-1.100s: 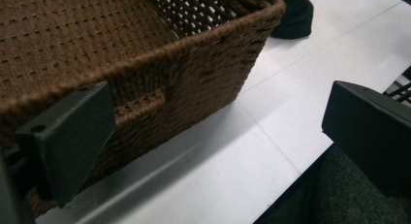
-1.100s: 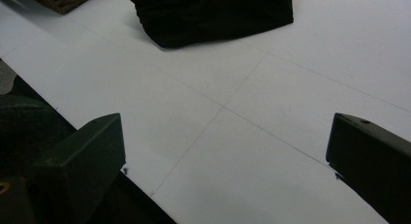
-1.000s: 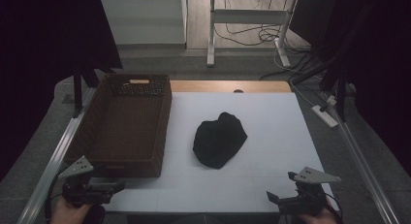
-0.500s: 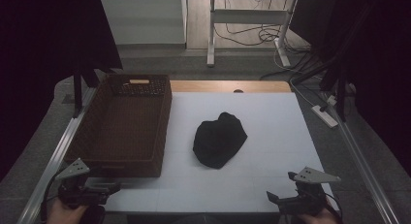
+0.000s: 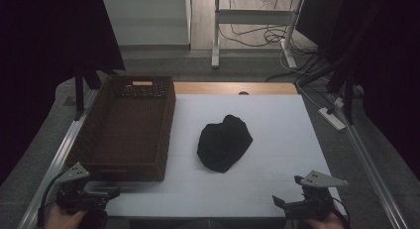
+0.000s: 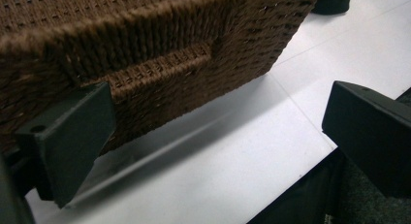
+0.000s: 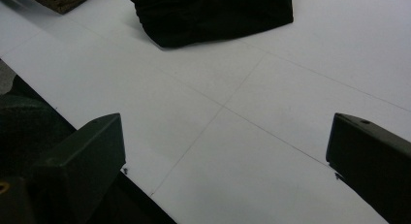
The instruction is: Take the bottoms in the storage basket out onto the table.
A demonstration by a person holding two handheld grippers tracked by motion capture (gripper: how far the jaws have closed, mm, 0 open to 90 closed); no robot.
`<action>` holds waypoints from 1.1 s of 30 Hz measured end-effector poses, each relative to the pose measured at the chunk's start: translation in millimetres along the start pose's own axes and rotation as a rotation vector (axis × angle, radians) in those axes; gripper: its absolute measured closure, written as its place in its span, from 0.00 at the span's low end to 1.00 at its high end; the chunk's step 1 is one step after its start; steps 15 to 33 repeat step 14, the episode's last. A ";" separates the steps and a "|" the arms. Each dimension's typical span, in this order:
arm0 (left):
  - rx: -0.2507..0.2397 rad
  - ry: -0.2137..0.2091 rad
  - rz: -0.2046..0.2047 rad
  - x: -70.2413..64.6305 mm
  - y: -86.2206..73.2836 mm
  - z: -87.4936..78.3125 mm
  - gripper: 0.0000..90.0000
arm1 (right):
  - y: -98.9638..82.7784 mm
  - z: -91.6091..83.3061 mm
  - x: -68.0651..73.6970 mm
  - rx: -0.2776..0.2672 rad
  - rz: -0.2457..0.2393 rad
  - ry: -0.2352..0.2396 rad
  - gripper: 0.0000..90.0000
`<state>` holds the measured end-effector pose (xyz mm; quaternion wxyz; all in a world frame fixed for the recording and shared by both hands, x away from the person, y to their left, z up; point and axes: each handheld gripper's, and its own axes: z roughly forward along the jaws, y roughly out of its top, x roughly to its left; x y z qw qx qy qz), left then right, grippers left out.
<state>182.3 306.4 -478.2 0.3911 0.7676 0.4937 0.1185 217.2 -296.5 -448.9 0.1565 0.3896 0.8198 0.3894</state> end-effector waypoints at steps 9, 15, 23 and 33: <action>0.042 0.022 -0.001 3.5 -3.7 -1.8 0.00 | 0.5 0.4 0.7 0.003 -0.001 -0.002 0.01; 0.050 0.020 -0.001 3.5 -2.8 -0.8 0.00 | 0.4 1.1 0.6 0.010 -0.004 -0.005 0.01; 0.050 0.020 -0.001 3.5 -2.8 -0.8 0.00 | 0.4 1.1 0.6 0.010 -0.004 -0.005 0.01; 0.050 0.020 -0.001 3.5 -2.8 -0.8 0.00 | 0.4 1.1 0.6 0.010 -0.004 -0.005 0.01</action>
